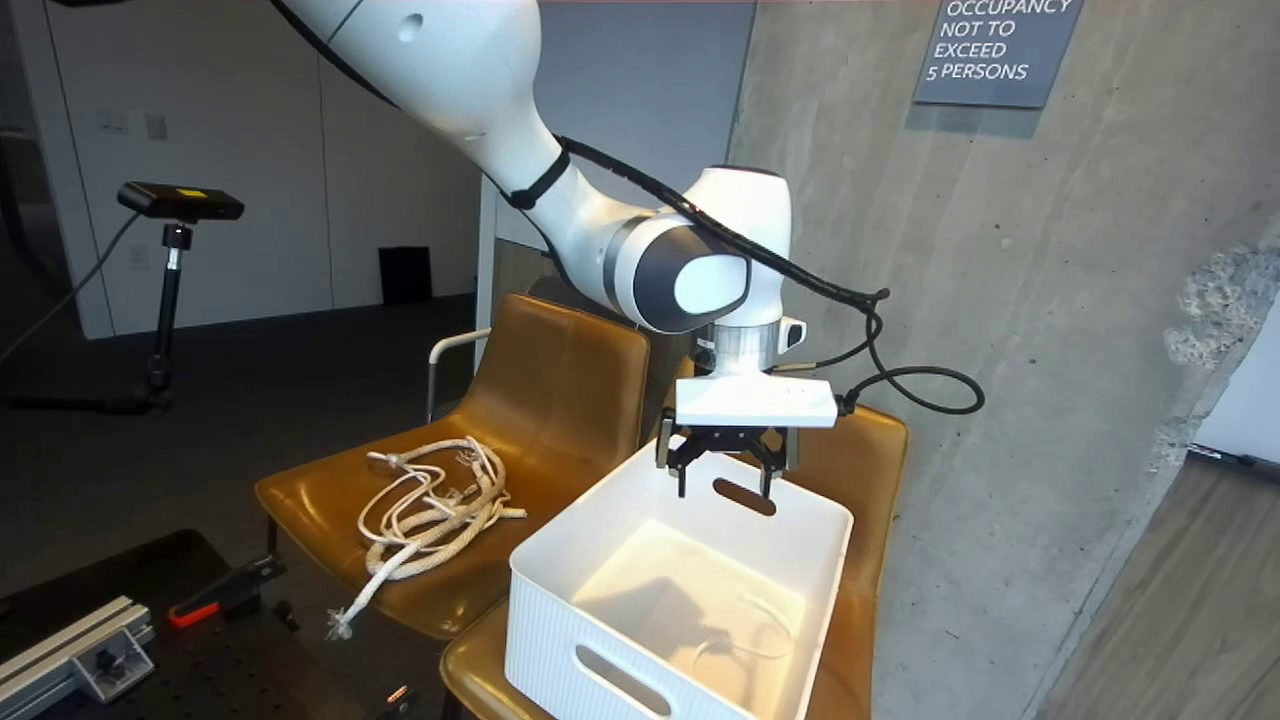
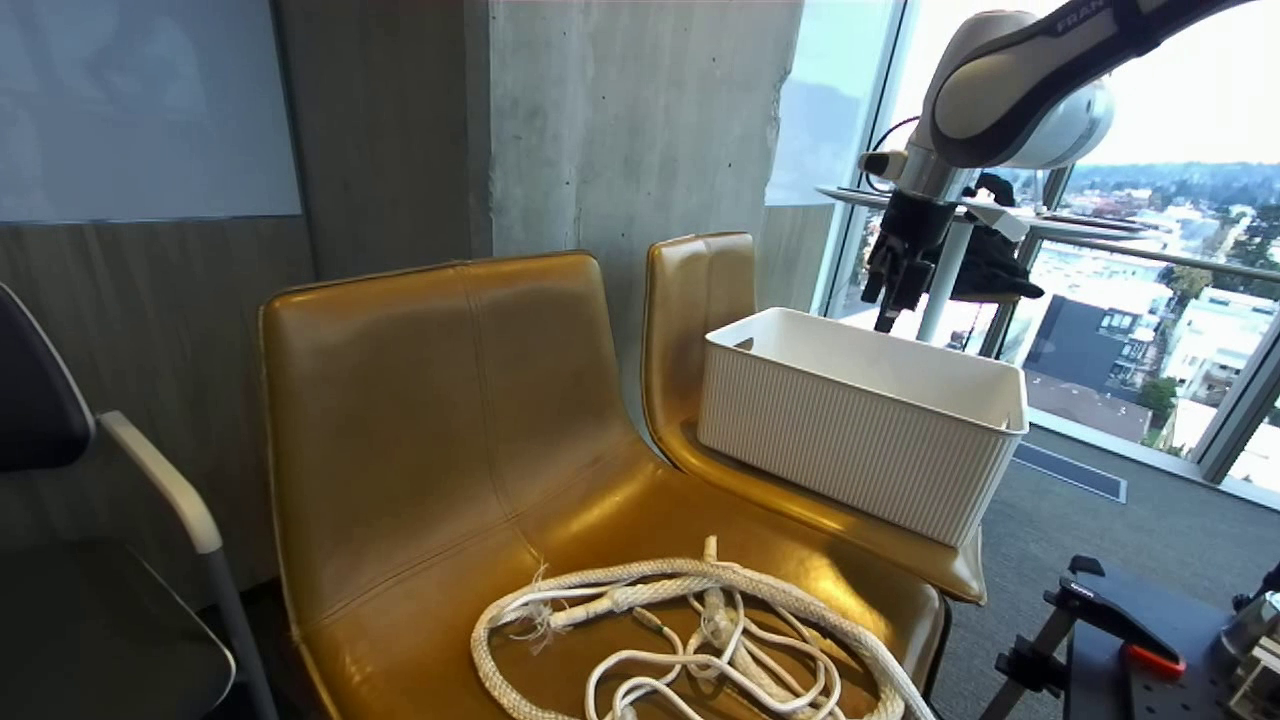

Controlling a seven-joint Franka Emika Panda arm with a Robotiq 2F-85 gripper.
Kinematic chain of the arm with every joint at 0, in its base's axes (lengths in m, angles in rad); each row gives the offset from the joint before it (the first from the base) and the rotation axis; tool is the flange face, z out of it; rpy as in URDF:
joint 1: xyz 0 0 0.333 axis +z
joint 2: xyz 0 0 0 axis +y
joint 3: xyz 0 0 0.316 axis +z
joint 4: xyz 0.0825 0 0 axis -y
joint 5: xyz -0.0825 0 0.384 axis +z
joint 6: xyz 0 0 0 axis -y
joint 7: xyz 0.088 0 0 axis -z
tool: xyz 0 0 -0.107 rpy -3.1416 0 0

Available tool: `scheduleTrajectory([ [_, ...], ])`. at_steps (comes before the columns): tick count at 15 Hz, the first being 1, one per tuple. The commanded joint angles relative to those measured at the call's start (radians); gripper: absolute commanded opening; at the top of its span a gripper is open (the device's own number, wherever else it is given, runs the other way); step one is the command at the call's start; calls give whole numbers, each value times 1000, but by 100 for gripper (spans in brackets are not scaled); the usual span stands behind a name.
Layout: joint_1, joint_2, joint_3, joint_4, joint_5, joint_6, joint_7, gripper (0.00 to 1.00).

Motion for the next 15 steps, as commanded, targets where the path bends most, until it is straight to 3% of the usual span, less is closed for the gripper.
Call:
scheduleTrajectory([
  [1, 28, -3, 24, -24, 13, -14, 51, 100],
  [8, 50, -11, -34, -181, -58, 69, 183, 100],
  [15, 132, 5, -112, -344, -272, 220, 486, 100],
])
